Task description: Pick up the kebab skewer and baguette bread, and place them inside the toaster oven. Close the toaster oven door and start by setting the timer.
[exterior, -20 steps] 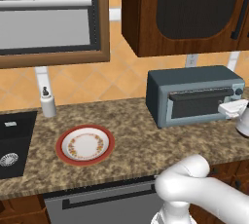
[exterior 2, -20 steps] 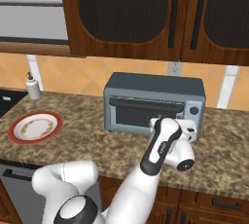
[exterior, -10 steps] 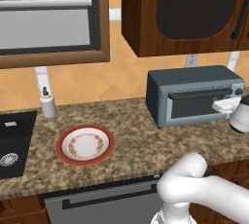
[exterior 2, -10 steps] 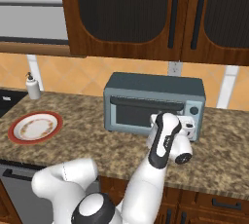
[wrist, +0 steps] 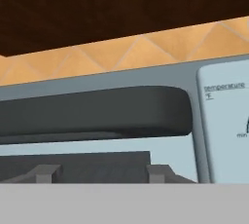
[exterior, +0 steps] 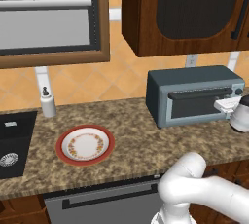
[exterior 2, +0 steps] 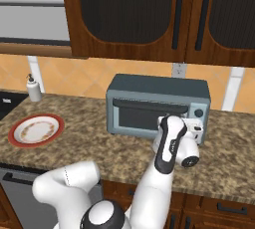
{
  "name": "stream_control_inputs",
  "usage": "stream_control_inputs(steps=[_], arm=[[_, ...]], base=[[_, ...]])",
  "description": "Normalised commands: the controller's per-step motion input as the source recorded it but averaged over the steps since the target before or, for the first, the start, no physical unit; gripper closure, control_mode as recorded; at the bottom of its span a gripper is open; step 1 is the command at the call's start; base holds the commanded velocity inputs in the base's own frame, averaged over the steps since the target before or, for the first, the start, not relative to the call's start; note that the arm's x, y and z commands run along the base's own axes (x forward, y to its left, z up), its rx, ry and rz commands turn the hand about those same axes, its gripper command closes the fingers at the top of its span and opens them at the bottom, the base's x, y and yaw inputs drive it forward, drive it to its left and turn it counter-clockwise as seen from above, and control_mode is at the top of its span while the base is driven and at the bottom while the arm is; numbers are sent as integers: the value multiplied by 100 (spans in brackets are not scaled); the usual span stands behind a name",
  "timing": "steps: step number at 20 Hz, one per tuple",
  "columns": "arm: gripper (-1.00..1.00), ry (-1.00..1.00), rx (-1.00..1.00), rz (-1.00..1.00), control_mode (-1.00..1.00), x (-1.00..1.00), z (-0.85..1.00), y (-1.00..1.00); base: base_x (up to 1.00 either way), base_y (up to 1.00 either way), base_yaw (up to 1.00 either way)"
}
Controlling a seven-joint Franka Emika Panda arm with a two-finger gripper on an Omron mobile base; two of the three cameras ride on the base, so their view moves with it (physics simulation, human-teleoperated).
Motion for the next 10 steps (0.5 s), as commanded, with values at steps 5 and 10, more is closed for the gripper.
stream_control_inputs(steps=[5,10], arm=[[-100,0,-4,0,-100,3,-14,24],[-100,0,-5,0,-100,0,-2,7]], base=[[0,0,0],[0,0,0]])
